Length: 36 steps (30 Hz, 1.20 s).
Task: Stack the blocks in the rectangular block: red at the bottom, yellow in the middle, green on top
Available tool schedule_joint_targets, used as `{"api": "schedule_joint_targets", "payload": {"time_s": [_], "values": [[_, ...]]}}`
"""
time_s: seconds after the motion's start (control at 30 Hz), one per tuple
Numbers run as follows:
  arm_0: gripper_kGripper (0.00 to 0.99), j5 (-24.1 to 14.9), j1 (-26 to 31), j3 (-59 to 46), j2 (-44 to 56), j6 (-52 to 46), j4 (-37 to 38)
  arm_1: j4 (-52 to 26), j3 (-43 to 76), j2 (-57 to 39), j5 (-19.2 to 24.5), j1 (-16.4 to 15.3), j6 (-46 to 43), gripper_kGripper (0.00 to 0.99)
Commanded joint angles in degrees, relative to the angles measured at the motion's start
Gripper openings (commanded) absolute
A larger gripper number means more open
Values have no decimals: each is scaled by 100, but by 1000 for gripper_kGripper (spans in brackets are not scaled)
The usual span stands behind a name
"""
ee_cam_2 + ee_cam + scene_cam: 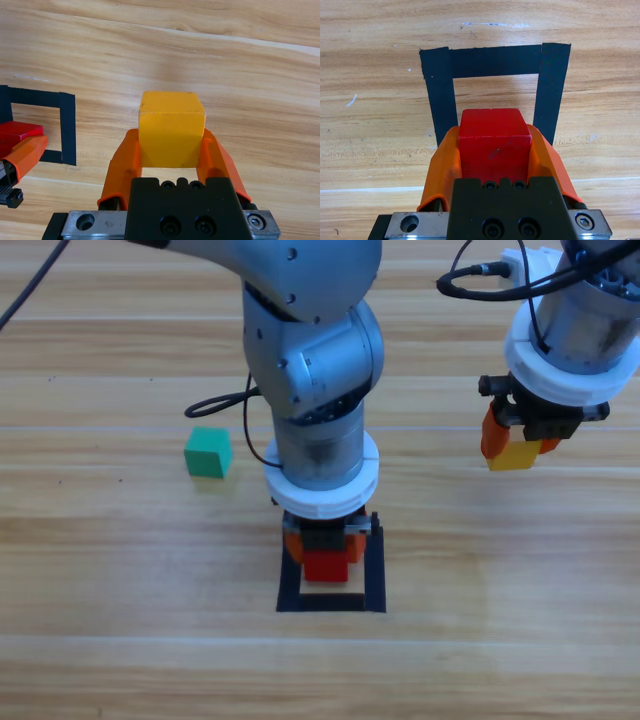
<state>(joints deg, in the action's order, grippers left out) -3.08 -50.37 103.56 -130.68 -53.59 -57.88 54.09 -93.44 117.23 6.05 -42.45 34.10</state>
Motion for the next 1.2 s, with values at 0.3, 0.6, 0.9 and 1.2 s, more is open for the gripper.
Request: {"api": "schedule_joint_targets", "payload": {"time_s": [0.3, 0.6, 0.9, 1.2], "values": [[0, 18, -105, 24, -300, -204, 39, 110, 151, -86, 46, 140, 18, 0], [0, 9, -228, 59, -371, -275, 154, 110, 160, -86, 46, 140, 9, 0], [0, -26, -272, 76, -423, -292, 154, 110, 160, -86, 37, 140, 0, 0], [0, -78, -272, 68, -459, -275, 154, 102, 169, -69, 28, 140, -18, 0]]}}
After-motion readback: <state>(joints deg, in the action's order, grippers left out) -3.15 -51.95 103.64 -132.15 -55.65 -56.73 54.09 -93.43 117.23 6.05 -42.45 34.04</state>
